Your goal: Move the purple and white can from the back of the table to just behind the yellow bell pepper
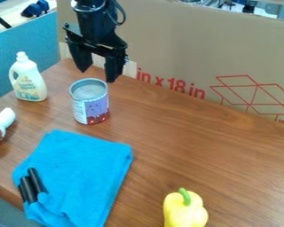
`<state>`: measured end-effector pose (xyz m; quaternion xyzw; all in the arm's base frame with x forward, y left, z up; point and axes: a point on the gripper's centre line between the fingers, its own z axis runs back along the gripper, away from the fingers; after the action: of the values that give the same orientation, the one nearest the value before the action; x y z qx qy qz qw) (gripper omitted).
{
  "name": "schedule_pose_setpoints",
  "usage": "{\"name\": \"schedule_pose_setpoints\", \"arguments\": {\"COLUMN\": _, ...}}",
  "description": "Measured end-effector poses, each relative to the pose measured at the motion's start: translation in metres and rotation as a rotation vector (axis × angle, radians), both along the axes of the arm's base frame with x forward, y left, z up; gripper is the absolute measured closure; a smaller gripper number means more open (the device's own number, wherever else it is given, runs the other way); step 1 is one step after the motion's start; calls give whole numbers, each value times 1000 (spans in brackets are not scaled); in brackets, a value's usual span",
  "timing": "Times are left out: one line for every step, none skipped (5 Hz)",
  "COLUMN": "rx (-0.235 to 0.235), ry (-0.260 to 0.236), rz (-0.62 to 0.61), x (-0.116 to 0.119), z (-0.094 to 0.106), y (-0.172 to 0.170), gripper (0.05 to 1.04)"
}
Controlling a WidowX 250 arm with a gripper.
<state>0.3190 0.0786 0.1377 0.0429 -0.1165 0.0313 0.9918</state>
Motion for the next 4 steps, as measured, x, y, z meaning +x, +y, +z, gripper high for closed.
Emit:
{"name": "schedule_pose_setpoints", "arguments": {"rx": 17, "ry": 19, "rz": 52, "x": 5, "z": -4, "y": 12, "gripper": 81}}
{"name": "schedule_pose_setpoints", "arguments": {"rx": 35, "ry": 26, "rz": 99, "x": 10, "z": -7, "y": 22, "gripper": 81}}
{"name": "schedule_pose_setpoints", "arguments": {"rx": 54, "ry": 32, "rz": 170, "x": 9, "z": -8, "y": 36, "gripper": 81}}
{"name": "schedule_pose_setpoints", "arguments": {"rx": 50, "ry": 45, "rz": 226, "x": 5, "z": -12, "y": 54, "gripper": 81}}
